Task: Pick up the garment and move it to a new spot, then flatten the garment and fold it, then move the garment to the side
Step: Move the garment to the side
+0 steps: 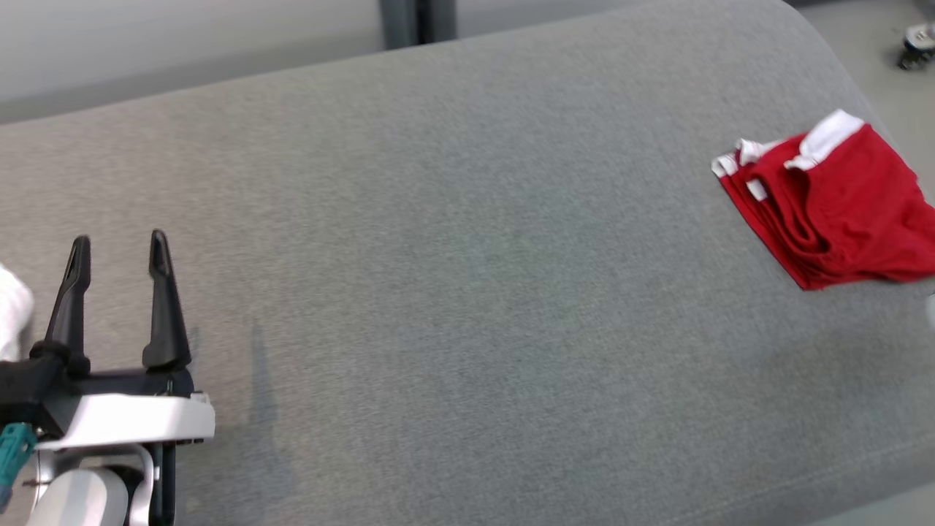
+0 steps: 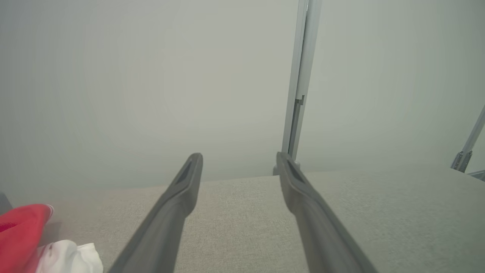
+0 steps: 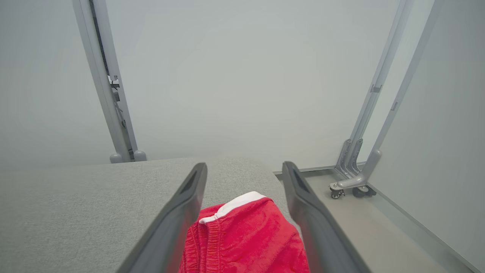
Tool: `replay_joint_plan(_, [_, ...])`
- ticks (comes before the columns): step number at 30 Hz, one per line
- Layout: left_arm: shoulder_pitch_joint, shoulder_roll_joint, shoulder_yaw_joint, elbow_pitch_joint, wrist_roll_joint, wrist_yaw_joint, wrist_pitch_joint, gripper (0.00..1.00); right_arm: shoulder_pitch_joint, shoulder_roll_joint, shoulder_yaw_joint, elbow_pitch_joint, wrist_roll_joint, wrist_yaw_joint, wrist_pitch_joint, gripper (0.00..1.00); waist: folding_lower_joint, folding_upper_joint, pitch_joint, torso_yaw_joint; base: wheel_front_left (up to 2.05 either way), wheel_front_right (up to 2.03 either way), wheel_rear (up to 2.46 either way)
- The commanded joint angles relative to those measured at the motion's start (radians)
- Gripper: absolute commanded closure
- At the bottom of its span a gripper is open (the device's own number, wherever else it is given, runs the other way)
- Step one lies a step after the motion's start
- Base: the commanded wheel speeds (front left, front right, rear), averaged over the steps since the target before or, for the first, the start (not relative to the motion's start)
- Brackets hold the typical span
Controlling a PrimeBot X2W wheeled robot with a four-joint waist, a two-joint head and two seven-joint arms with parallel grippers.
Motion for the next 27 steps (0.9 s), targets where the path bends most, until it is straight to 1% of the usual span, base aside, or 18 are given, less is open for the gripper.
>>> replay_joint_plan(1, [0.017,0.001,0.008,0.008,-0.006,0.004,-0.006,0.00,0.036,0.021,-0.016,-0.031,-0.021,0.000,-0.002,0.00,-0.0001,0.0000,-0.049,0.051,0.00,0.00,0.00])
replay_joint_plan(5, [0.066,-0.001,0.022,0.022,-0.015,0.013,-0.015,0.00,0.126,0.098,-0.056,-0.146,-0.077,0.000,0.001,0.00,-0.0001,0.0000,-0.097,0.096,0.00,0.00,0.00])
replay_joint_plan(9, [0.112,0.001,0.033,0.020,-0.023,0.015,-0.023,0.00,0.212,0.175,-0.065,-0.258,-0.124,0.000,0.040,0.00,-0.0001,0.0000,-0.135,0.138,0.00,0.00,0.00])
replay_joint_plan(13, [0.146,0.011,0.047,0.022,-0.047,-0.014,-0.030,0.00,0.285,0.229,-0.062,-0.361,-0.161,0.000,0.084,0.00,-0.0001,0.0000,-0.172,0.174,0.00,0.00,0.00])
replay_joint_plan(18, [0.187,0.021,0.062,0.036,-0.080,-0.060,-0.037,0.00,0.370,0.278,-0.062,-0.463,-0.194,0.000,0.145,0.00,-0.0001,0.0000,-0.212,0.204,0.00,0.00,0.00])
replay_joint_plan(23, [0.219,0.046,0.058,0.057,-0.089,-0.105,-0.039,0.00,0.449,0.315,-0.071,-0.536,-0.216,0.000,0.199,0.00,-0.0001,0.0000,-0.243,0.214,0.00,0.00,0.00])
replay_joint_plan(27, [0.241,0.056,0.055,0.067,-0.095,-0.124,-0.042,0.00,0.502,0.333,-0.080,-0.585,-0.230,0.000,0.232,0.00,-0.0001,0.0000,-0.267,0.210,0.00,0.00,0.00])
